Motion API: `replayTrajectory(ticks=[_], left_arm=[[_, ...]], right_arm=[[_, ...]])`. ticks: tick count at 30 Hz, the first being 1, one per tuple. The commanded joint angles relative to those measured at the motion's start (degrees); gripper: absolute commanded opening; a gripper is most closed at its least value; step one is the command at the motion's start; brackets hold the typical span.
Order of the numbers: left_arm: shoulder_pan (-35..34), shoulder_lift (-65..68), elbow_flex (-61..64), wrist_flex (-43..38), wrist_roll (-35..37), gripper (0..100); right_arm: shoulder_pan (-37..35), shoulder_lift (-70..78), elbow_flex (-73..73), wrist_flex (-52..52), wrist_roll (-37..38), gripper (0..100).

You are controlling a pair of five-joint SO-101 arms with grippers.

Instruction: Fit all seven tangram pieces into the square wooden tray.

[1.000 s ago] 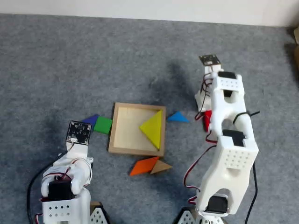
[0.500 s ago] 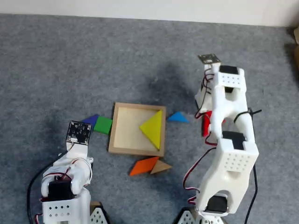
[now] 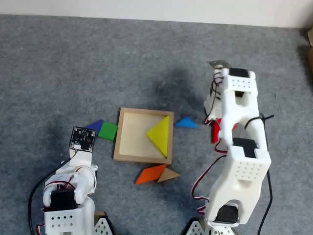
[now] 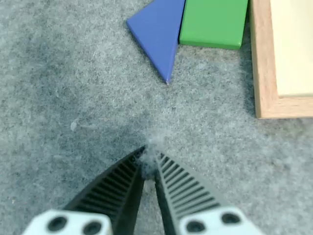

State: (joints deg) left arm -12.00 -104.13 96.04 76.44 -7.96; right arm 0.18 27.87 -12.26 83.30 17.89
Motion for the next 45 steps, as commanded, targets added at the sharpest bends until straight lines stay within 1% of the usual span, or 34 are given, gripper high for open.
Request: replayTrajectory(ticks=[1,5,8,20,25,35,40,43,45], left_arm=[[-0.22,-0.31,1.19,0.35,0.44,1],[-0.22,-0.31,1.19,0.35,0.44,1],[-0.22,-0.31,1.19,0.35,0.44,1],[-0.22,-0.31,1.19,0.35,0.44,1],[-0.22,-0.31,1.19,0.35,0.44,1],[-0.22,-0.31,1.19,0.35,0.44,1],[-0.22,-0.31,1.19,0.35,0.44,1],[-0.22,-0.31,1.19,0.35,0.44,1],[-0.22,-0.31,1.19,0.35,0.44,1]], right_arm=[[1.8,-3.38,-0.13,-2.33,-0.88,31.9],[1.8,-1.63,2.24,-6.9,-0.88,31.9],[1.63,0.22,2.77,-8.04,-0.88,31.9],[1.8,4.79,3.12,-7.34,-0.88,31.7],[1.63,4.62,2.68,-2.33,-0.97,31.7],[1.45,4.97,2.95,-3.03,-0.53,31.6],[1.45,4.97,3.03,-7.43,-0.44,23.5],[1.45,4.62,2.95,-6.37,-0.35,22.4],[1.45,4.53,2.68,-4.35,1.23,22.4]])
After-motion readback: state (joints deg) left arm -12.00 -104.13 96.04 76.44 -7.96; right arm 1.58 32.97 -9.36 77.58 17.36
